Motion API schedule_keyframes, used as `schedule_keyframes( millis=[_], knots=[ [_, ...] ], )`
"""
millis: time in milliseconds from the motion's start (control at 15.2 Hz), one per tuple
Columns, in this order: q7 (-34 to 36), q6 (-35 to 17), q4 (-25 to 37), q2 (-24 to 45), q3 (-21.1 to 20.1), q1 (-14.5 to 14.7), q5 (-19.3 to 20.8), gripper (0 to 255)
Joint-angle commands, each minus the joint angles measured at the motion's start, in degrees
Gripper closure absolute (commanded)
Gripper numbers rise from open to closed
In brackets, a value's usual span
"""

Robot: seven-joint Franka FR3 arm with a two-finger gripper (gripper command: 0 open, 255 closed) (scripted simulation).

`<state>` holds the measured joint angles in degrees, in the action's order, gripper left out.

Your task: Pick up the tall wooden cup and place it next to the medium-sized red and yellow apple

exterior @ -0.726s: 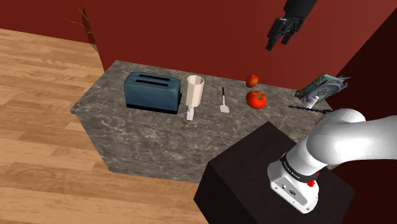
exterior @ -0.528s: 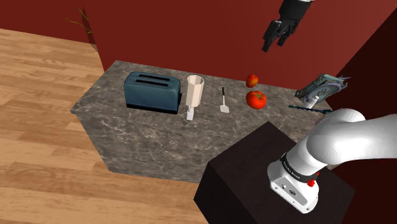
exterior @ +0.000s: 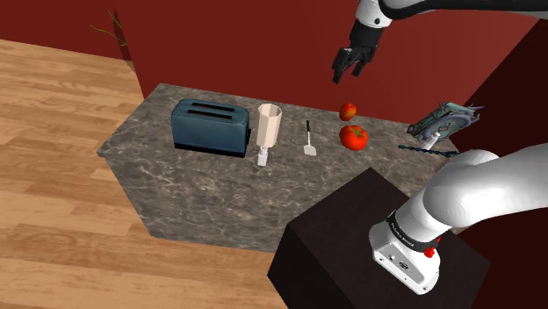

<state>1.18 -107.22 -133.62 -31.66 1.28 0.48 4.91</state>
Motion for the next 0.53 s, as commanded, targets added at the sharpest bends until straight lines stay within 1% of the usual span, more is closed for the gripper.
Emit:
schedule_keyframes(
  millis=[0, 462],
  knots=[
    [-0.1, -3.8, 0.0, 3.6, 0.4, 0.0, -0.2, 0],
    [-0.4, -14.4, 3.1, 17.5, 1.2, 0.2, -1.3, 0]
  ],
)
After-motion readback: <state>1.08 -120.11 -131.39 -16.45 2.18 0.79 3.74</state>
